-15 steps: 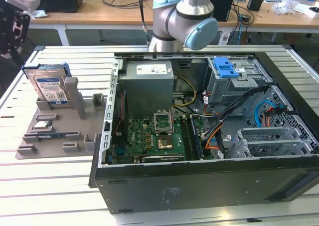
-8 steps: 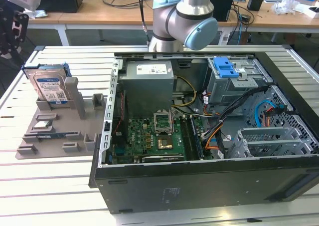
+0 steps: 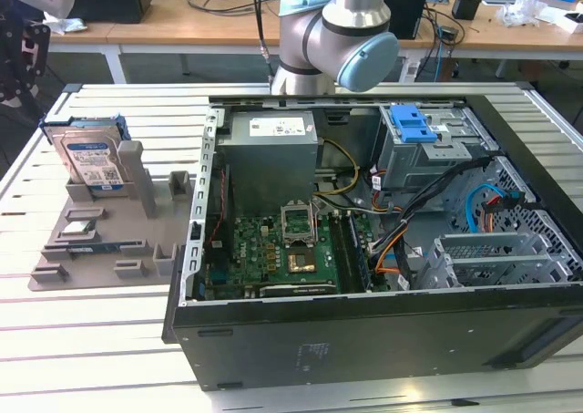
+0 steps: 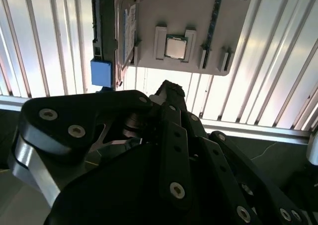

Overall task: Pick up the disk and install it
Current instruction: 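Pick up the disk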

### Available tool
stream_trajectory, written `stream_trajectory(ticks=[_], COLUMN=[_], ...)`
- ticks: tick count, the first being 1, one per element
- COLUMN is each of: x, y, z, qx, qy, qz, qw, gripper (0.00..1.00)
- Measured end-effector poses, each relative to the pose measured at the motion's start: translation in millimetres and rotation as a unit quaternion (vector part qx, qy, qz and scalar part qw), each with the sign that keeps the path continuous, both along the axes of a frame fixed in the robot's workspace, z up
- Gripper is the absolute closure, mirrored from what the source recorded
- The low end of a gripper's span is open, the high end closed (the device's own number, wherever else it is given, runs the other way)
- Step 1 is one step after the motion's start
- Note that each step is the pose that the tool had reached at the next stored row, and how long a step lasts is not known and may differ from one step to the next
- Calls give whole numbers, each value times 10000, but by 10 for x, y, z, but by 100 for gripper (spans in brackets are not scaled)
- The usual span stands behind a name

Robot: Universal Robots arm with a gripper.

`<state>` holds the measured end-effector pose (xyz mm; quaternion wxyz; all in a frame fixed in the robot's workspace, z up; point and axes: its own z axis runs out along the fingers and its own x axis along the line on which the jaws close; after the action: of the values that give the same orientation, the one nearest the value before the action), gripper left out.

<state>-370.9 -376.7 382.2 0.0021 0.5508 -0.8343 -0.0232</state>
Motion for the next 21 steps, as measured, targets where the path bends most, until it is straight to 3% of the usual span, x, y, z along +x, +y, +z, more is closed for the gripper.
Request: stream_trajectory(ticks=[13, 21], x=[0, 0], y=[0, 0], z=[0, 0], qx=[0, 0], qy=[0, 0], qz=[495, 851], qw=[9988, 9964], gripper=[90, 90])
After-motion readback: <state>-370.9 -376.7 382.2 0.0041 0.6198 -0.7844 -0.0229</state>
